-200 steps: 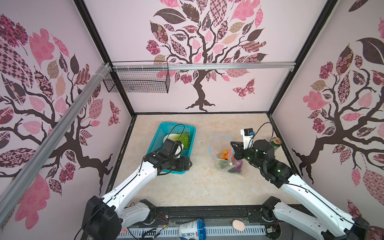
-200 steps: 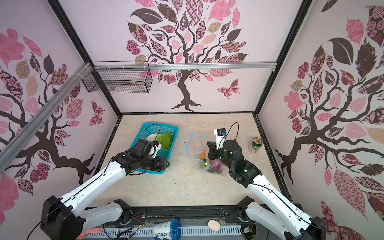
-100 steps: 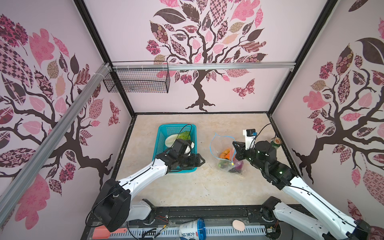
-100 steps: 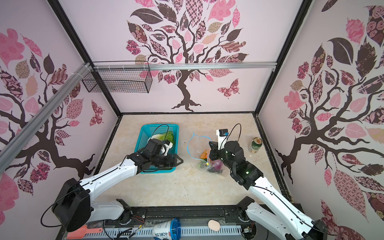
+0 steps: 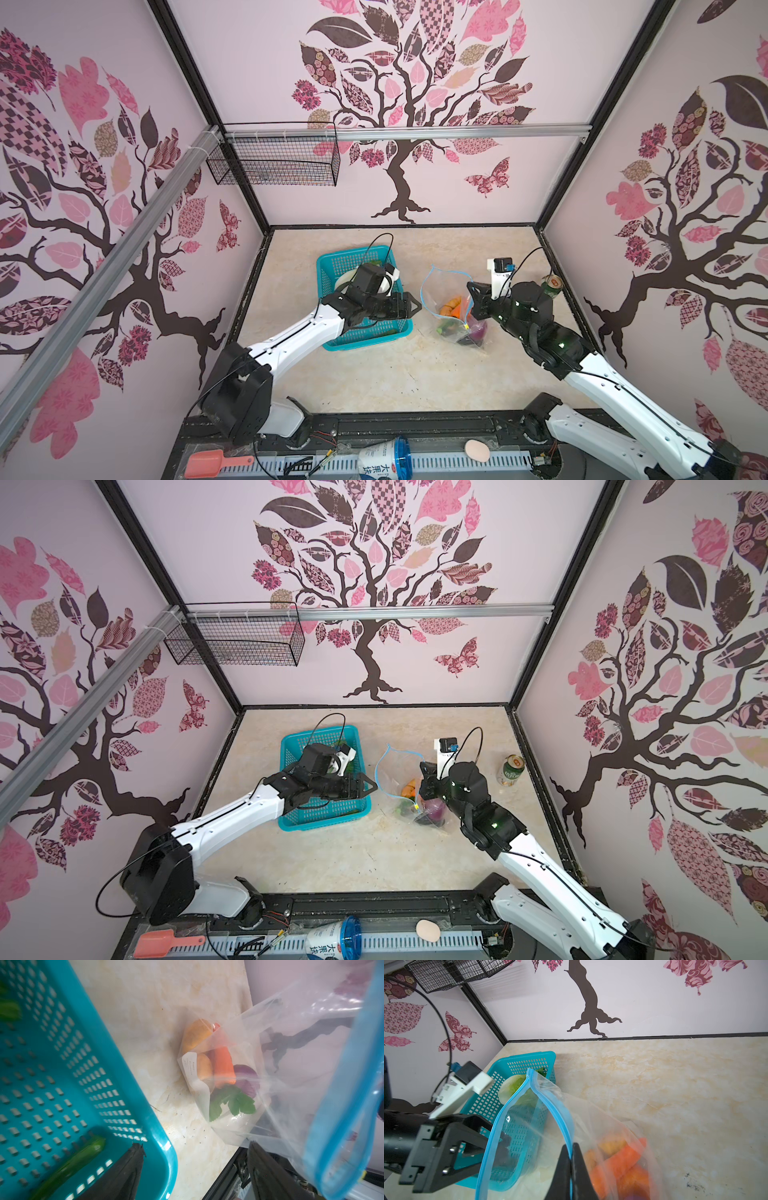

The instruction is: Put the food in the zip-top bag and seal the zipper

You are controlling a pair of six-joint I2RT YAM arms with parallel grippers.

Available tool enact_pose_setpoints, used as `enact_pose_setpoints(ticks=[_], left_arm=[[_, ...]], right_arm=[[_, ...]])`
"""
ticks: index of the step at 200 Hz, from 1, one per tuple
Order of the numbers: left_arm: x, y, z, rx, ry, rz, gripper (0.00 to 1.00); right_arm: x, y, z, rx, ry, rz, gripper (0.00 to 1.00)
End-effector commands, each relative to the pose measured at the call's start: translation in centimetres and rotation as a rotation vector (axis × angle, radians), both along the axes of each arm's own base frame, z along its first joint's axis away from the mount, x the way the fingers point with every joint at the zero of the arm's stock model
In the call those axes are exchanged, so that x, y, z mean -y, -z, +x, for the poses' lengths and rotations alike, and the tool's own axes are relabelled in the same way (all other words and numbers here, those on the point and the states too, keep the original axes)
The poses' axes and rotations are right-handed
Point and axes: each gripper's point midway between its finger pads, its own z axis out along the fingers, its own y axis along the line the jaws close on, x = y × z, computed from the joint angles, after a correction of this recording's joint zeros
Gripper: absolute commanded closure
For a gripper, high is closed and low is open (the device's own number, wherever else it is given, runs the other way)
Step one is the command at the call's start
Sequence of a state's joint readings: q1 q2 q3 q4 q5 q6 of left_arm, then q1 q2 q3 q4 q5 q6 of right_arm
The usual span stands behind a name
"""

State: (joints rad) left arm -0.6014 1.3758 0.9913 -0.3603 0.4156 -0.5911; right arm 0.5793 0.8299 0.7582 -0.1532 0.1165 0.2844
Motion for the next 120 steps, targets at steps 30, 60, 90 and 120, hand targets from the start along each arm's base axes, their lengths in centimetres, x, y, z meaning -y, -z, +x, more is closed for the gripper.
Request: enact_pose_setpoints(ticks=[30, 60, 90, 120], left_arm=[[-8.3, 1.6, -0.8, 0.135, 0.067, 0.400, 0.20], [-9.9, 3.8, -0.3, 0.195, 0.154, 0.568, 0.20], [-8.7, 4.6, 0.4, 0.200, 0.249, 0.572, 0.23], [-7.8, 6.1, 1.0, 0.180, 0.345, 0.592, 0.25]], right_arm=[[0.4, -0.4, 0.0, 0.025, 0.015, 0.004, 1.00], [0.4, -0.4, -0.1, 0.030, 0.009, 0.001, 1.00], [0.3, -0.4, -0.2, 0.033, 0.001, -0.003, 1.00], [0.6, -0.7, -0.4, 0.054, 0.004, 0.003, 1.00]])
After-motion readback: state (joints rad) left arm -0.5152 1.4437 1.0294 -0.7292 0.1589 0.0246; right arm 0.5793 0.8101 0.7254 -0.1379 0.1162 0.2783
